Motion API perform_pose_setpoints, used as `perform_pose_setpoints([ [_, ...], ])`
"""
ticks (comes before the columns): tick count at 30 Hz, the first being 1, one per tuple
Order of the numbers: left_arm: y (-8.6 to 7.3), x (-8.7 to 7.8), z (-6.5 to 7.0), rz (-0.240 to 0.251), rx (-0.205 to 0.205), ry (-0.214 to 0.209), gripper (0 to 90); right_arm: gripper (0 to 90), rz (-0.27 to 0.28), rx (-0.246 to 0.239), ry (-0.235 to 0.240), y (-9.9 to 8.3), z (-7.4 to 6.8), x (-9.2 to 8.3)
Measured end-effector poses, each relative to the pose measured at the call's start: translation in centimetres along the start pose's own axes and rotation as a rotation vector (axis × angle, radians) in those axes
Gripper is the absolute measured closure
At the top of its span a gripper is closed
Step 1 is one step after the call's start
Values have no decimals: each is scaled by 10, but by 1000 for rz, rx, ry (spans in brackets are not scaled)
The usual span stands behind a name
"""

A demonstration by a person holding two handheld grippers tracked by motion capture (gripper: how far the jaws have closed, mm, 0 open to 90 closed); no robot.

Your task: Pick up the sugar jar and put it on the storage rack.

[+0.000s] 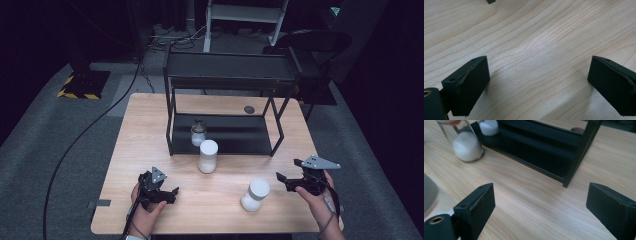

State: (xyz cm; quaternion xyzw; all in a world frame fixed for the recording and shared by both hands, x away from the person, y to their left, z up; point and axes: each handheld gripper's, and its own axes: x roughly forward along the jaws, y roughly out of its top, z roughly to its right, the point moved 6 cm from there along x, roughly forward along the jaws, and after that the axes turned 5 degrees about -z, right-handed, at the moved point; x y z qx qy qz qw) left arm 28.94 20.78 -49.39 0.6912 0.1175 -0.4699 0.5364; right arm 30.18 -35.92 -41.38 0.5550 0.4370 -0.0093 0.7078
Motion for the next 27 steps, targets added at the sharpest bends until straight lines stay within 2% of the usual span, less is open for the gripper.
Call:
perform_pose_setpoints([
  [8,0,0,0,0,0,0,40,83,35,-21,29,18,-11,-2],
  [17,0,0,0,-1,0,0,40,81,35,-39,37,41,-14,-7],
  [22,0,0,0,-2,-1,1,38,73,8,-66,34,55,-16,-4],
  [27,0,0,0,-2,-2,1,38,66,13,-63,38,64,-17,-4],
])
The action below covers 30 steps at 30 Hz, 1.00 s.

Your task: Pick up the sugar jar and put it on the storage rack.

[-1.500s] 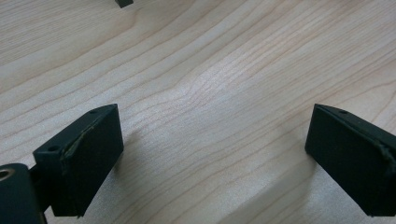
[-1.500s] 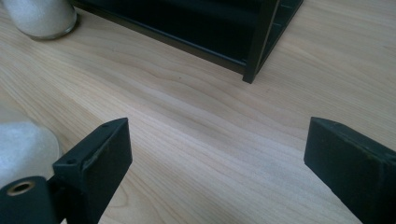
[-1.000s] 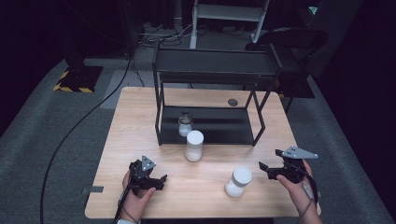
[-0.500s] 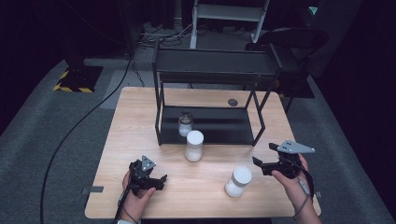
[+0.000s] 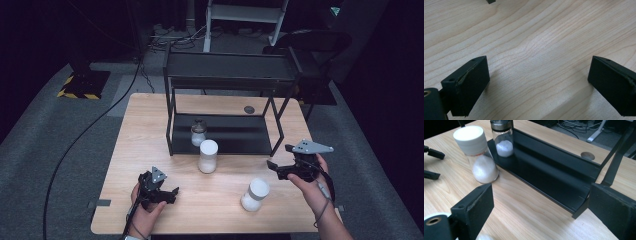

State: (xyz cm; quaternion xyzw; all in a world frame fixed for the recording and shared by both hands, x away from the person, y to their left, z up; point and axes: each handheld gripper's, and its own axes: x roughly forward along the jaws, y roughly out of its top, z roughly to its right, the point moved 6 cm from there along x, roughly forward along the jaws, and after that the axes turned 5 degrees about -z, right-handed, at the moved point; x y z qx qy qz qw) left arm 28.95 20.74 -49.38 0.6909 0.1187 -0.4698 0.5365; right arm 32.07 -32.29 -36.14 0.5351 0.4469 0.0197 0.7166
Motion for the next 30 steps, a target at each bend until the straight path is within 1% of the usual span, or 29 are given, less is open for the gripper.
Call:
perform_pose_setpoints([
  [4,0,0,0,0,0,0,37,64,1,17,12,5,1,2],
  [10,0,0,0,0,0,0,37,63,-2,24,24,13,0,7],
  [22,0,0,0,0,0,-1,37,62,8,-1,37,32,-12,19],
  [30,0,0,0,-1,0,-1,36,62,6,-19,42,46,-16,25],
])
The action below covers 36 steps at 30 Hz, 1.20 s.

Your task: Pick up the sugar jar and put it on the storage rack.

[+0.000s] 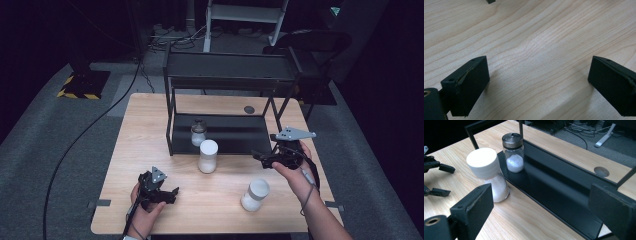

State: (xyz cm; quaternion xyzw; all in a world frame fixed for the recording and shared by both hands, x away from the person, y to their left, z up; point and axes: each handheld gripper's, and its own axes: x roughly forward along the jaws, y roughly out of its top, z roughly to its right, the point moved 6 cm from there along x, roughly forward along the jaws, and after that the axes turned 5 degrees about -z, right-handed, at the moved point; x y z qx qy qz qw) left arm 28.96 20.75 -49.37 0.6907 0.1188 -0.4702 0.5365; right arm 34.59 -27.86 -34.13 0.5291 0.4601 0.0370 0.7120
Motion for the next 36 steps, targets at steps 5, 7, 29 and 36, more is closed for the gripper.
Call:
perform_pose_setpoints([
  [5,0,0,0,0,0,0,36,62,-1,-9,7,10,-4,4],
  [7,0,0,0,0,0,0,36,62,-1,-13,12,13,-5,7],
  [29,0,0,0,0,0,0,36,61,3,-49,29,44,-30,37],
  [36,0,0,0,-1,1,0,36,62,1,-45,36,50,-37,50],
])
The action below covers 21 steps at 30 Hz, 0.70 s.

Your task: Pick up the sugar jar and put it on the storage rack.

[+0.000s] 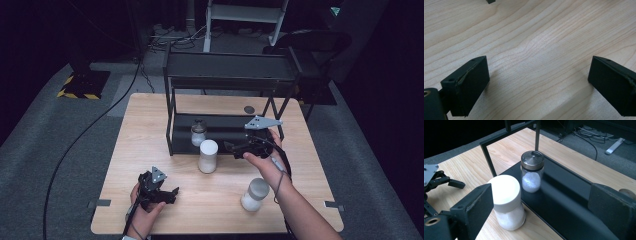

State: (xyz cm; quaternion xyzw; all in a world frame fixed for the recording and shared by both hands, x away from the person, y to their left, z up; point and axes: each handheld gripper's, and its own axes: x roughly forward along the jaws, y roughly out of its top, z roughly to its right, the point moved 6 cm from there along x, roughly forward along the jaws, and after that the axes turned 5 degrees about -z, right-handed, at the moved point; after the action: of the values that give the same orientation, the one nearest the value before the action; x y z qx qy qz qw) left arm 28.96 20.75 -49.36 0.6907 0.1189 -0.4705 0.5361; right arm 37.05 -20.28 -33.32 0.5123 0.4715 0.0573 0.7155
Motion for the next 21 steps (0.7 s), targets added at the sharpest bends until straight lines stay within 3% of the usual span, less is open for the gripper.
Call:
perform_pose_setpoints([
  [21,0,0,0,0,-1,0,36,67,-6,-11,36,6,-17,42],
])
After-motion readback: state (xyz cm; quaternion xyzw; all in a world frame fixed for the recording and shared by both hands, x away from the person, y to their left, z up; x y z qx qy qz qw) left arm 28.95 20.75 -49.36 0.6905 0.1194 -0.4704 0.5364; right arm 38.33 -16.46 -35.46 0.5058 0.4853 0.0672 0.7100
